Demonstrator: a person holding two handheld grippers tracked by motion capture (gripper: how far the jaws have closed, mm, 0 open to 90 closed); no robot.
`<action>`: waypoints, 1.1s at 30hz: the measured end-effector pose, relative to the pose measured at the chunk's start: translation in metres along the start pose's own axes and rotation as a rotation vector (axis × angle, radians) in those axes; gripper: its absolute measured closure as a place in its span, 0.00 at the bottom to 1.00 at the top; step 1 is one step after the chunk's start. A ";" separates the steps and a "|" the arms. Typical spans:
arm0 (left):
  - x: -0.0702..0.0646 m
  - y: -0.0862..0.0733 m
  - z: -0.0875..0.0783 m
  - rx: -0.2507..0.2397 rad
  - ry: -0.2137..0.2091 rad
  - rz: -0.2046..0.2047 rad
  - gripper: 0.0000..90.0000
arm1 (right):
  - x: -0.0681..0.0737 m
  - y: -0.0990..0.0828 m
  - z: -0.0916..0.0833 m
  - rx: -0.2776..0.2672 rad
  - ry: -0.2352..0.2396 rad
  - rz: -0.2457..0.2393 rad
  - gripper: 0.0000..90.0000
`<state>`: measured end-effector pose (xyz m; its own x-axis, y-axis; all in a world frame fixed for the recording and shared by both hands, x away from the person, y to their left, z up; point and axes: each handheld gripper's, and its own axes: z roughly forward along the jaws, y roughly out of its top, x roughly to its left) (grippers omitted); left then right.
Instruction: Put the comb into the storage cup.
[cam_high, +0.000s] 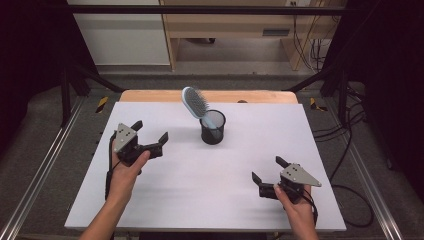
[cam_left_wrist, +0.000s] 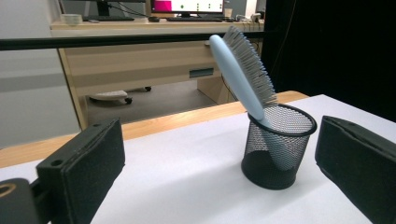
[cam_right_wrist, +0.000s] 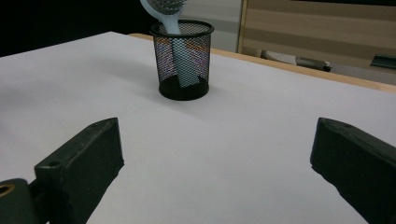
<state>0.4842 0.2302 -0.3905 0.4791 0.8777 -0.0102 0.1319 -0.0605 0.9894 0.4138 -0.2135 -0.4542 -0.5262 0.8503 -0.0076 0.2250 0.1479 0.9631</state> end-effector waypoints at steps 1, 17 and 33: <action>0.002 -0.001 -0.003 0.000 0.003 -0.001 0.02 | 0.000 0.000 0.000 0.000 0.000 0.000 0.03; 0.026 -0.011 -0.041 -0.022 0.040 0.002 0.02 | -0.005 -0.001 -0.004 0.000 -0.006 0.003 0.03; 0.041 -0.025 -0.067 -0.063 0.051 -0.010 0.01 | -0.014 -0.001 -0.008 -0.010 -0.022 0.020 0.03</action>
<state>0.4423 0.2996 -0.4064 0.4328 0.9014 -0.0142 0.0808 -0.0231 0.9965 0.4141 -0.2299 -0.4530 -0.5033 0.8641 0.0055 0.2267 0.1259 0.9658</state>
